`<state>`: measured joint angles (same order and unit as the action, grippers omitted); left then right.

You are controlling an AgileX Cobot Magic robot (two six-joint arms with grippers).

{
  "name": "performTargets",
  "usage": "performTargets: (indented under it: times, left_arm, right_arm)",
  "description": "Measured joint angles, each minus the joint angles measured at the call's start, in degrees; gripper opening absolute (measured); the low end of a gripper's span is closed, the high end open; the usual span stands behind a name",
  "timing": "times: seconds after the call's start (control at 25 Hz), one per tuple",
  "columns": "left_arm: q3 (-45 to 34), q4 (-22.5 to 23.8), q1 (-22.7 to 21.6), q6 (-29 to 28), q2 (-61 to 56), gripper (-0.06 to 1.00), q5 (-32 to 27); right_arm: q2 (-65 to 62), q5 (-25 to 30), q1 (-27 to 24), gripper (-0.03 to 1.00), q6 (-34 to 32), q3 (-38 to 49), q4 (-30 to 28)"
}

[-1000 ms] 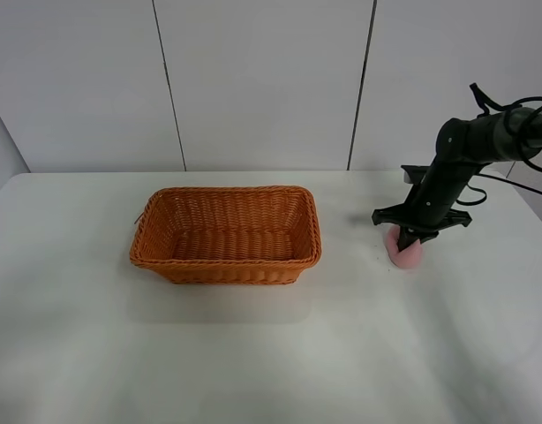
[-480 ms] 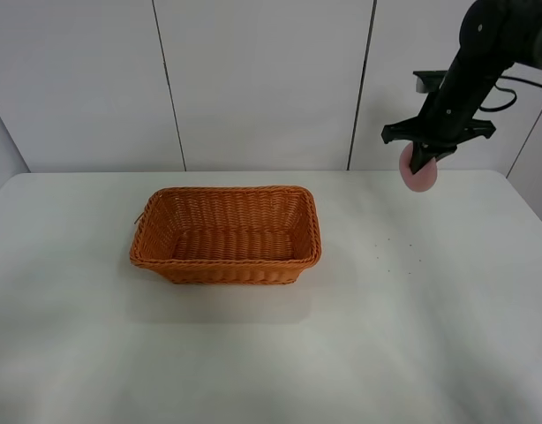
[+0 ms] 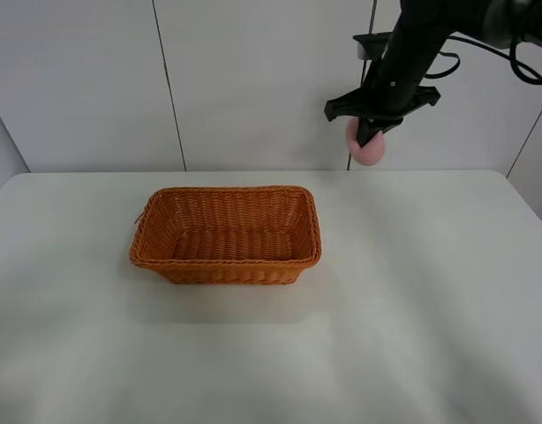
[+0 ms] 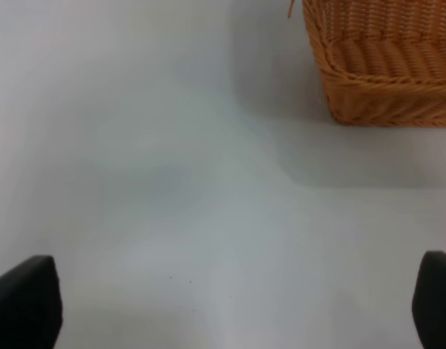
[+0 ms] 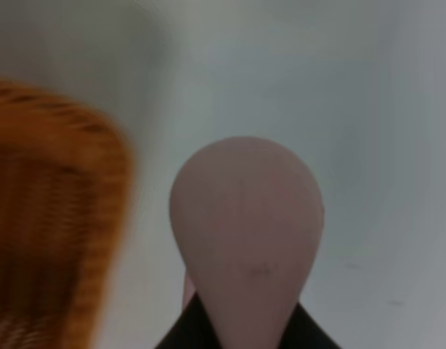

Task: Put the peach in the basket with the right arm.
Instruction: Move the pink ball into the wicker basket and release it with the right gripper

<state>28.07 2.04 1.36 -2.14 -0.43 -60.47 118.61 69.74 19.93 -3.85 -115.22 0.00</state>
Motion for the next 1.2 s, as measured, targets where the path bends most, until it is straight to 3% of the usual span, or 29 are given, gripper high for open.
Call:
performTargets:
  times: [0.44, 0.72, 0.84, 1.04, 1.2]
  left_arm:
    - [0.0, 0.0, 0.0, 0.0, 0.0, 0.99, 0.0]
    - [0.0, 0.0, 0.0, 0.0, 0.0, 0.99, 0.0]
    - [0.0, 0.0, 0.0, 0.0, 0.0, 0.99, 0.0]
    - [0.0, 0.0, 0.0, 0.0, 0.0, 0.99, 0.0]
    - [0.0, 0.0, 0.0, 0.0, 0.0, 0.99, 0.0]
  right_arm:
    - [2.69, -6.55, 16.52, 0.0, -0.61, 0.0, 0.77]
    - [12.3, -14.68, 19.91, 0.02, -0.61, 0.0, 0.97]
    - [15.97, -15.88, 19.79, 0.14, -0.61, 0.0, 0.97]
    - [18.46, -15.08, 19.79, 0.58, -0.66, 0.0, 1.39]
    - [18.46, -13.36, 19.79, 0.68, -0.66, -3.04, 1.83]
